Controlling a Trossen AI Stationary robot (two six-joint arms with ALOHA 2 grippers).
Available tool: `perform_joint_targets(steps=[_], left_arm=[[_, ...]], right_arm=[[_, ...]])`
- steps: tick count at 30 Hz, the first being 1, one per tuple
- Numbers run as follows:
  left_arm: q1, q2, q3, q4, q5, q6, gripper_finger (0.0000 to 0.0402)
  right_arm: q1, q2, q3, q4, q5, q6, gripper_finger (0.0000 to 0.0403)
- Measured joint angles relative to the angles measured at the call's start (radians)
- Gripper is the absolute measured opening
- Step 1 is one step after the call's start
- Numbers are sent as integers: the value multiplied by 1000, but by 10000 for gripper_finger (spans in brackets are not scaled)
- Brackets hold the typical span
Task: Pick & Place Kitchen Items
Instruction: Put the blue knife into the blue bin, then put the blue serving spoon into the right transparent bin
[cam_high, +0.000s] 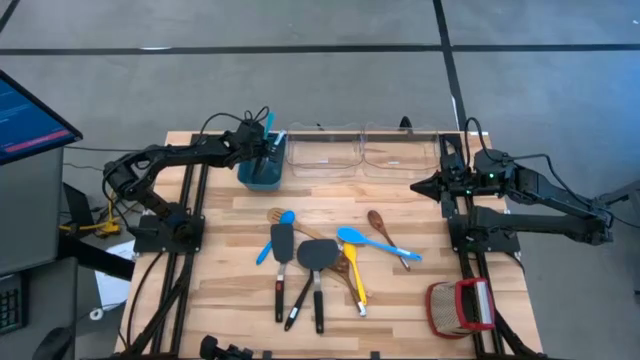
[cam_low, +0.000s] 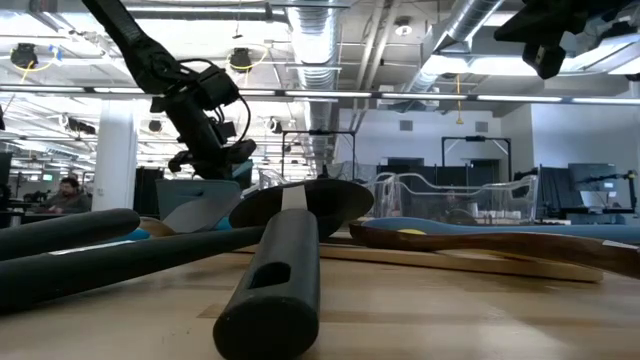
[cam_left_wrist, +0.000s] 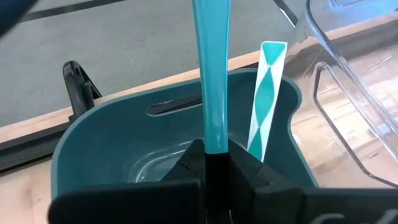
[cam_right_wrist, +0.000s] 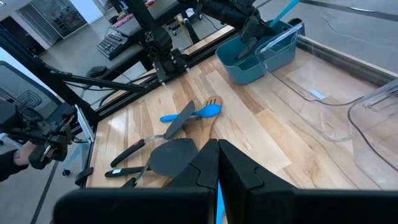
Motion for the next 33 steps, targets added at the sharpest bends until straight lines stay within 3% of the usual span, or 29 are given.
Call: perform_joint_targets(steps=[13, 21, 26, 33], left_arm=[[-1, 0, 0, -5, -2, -1, 51], [-1, -9, -1, 94, 30, -51, 5], [-18, -94, -1, 268, 90, -34, 1], [-97, -331, -1, 274, 208, 110, 1]], right_arm=[[0, 0, 0, 0, 0, 0, 2], [0, 0, 0, 0, 0, 0, 2], [0, 0, 0, 0, 0, 0, 2], [0, 0, 0, 1, 0, 0, 2]])
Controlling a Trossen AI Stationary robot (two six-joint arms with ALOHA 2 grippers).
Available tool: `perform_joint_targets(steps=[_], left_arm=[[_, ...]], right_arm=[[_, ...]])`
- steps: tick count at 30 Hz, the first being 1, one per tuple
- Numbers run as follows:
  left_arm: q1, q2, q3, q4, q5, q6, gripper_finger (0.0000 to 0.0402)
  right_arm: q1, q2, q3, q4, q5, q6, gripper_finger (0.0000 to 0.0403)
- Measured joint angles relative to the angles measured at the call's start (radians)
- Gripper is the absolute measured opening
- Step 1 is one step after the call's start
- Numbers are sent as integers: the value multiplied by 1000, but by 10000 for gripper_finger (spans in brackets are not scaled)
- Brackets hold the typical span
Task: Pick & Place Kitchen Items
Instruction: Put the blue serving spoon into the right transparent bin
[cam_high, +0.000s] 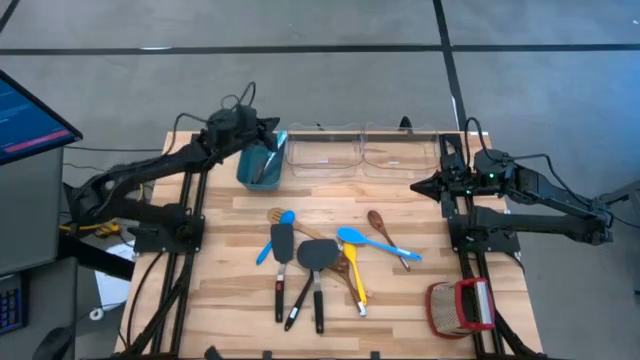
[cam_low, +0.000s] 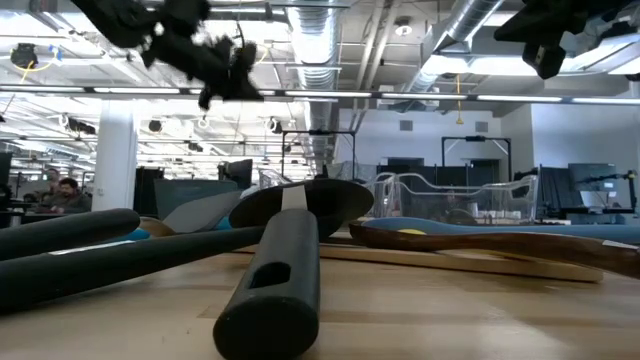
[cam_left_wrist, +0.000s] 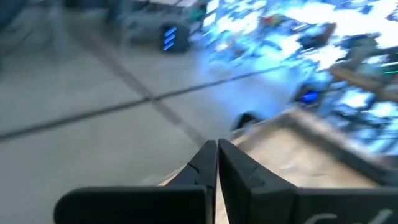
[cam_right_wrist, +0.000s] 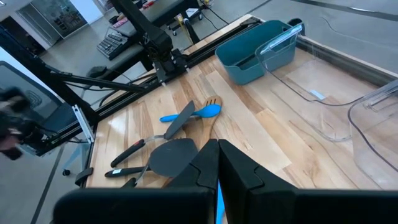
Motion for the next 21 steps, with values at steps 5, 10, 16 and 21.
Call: perform_joint_targets(steps=[5, 10, 16, 21], left_arm=[[-110, -159, 0, -1, 21, 64, 1], [-197, -264, 0, -3, 18, 77, 1], [-282, -306, 0, -7, 17, 76, 1], [-334, -300, 0, -6, 17, 76, 1]], right_arm=[[0, 0, 0, 0, 0, 0, 2], [0, 0, 0, 0, 0, 0, 2], [0, 0, 0, 0, 0, 0, 2], [0, 0, 0, 0, 0, 0, 2]])
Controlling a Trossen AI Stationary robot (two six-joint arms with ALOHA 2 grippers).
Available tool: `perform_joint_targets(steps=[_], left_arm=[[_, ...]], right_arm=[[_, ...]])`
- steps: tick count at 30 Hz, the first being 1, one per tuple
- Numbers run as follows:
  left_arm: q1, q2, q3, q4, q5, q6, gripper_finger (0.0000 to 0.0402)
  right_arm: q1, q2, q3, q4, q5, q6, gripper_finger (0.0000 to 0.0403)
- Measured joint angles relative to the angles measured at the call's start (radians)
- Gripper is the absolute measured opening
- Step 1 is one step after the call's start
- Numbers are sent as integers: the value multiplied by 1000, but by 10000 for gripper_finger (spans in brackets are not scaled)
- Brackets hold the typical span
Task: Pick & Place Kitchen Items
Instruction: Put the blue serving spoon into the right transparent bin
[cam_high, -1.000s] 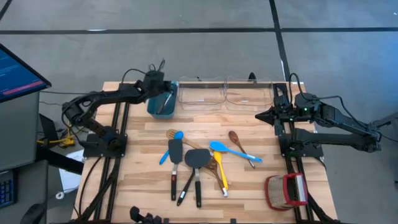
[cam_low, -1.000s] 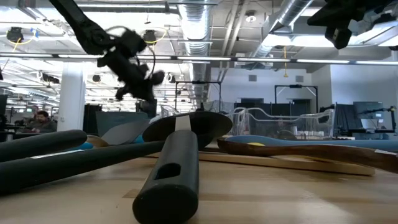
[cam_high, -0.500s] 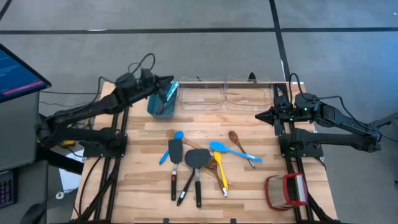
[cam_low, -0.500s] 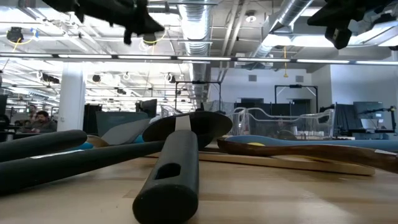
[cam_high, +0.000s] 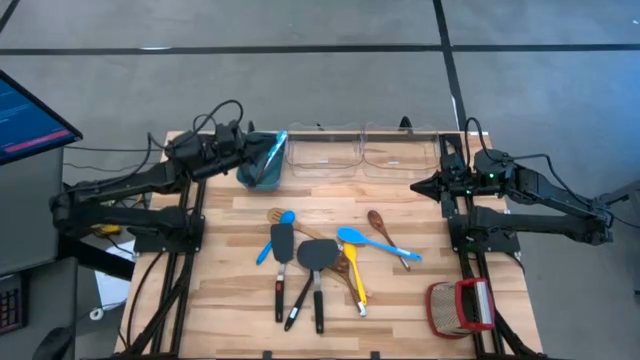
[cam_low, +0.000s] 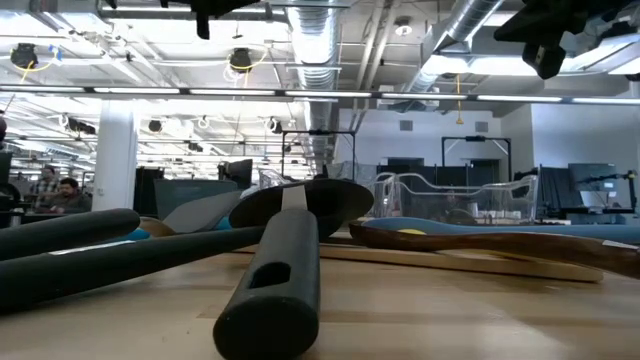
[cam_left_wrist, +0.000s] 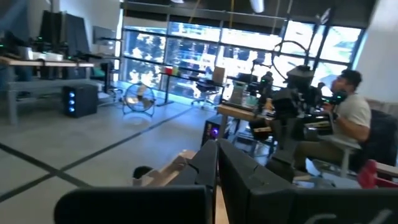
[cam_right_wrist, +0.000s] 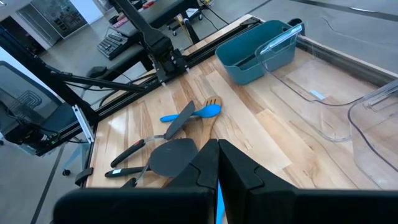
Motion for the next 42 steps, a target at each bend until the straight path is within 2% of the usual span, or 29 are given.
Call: perform_joint_targets(steps=[6, 15, 31, 42], left_arm=[[-40, 4, 0, 1, -3, -9, 1], [-46, 4, 0, 0, -3, -163, 1], [-45, 4, 0, -1, 4, -153, 2], [-45, 4, 0, -1, 5, -157, 2]], right_arm=[[0, 0, 0, 0, 0, 0, 2], [0, 2, 0, -1, -4, 0, 2], [1, 2, 0, 3, -3, -18, 2], [0, 68, 4, 249, 1, 31, 1]])
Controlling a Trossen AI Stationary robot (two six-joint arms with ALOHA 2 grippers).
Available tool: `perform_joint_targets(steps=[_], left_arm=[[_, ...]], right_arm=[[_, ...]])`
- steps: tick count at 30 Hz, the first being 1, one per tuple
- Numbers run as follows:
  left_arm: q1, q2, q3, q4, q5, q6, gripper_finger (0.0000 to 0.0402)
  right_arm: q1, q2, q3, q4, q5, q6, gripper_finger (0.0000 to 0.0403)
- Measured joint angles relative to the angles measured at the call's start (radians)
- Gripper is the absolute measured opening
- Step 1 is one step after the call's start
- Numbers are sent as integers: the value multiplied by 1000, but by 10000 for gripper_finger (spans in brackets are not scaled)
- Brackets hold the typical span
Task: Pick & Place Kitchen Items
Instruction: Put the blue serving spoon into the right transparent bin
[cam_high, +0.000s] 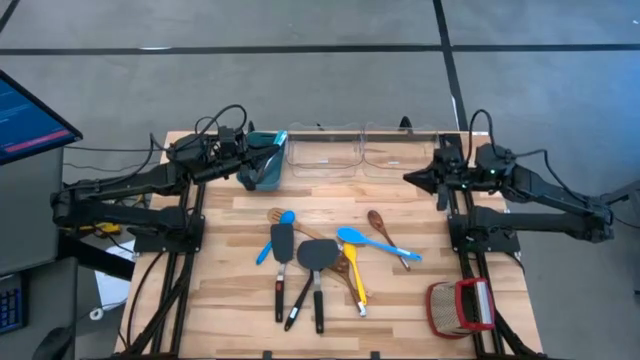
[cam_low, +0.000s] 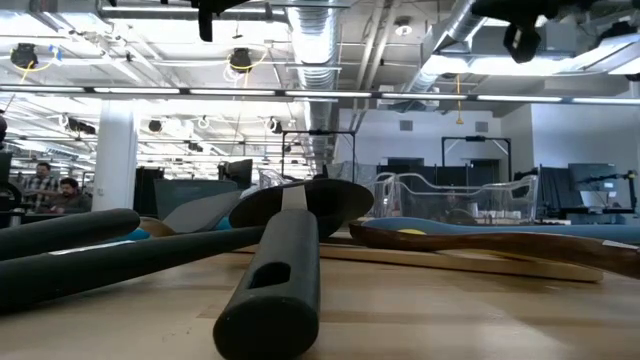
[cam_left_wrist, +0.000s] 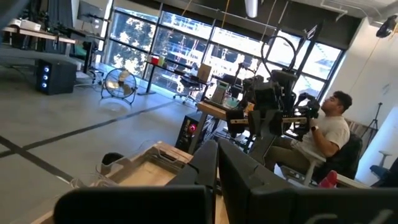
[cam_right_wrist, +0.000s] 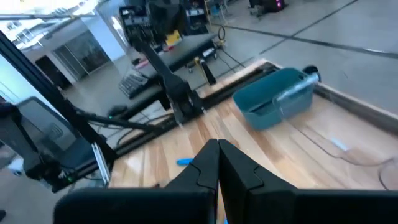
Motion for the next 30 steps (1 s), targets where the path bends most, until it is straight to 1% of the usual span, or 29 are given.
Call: perform_joint_targets(steps=[3, 9, 15, 21, 25, 30], left_arm=[[0, 0, 0, 0, 0, 0, 2], [0, 0, 0, 0, 0, 0, 2], [0, 0, 0, -1, 0, -4, 2], [0, 0, 0, -1, 1, -4, 2], [0, 0, 0, -1, 1, -4, 2], [0, 0, 0, -1, 1, -4, 2]], right_arm=[[8, 43, 25, 11, -2, 12, 1], [46, 137, 91, -27, -7, 14, 0], [86, 222, 210, -89, -8, -2, 0], [131, 290, 364, -214, -7, -97, 0], [161, 331, 452, -314, -7, -102, 0], [200, 375, 507, -418, -7, -103, 0]])
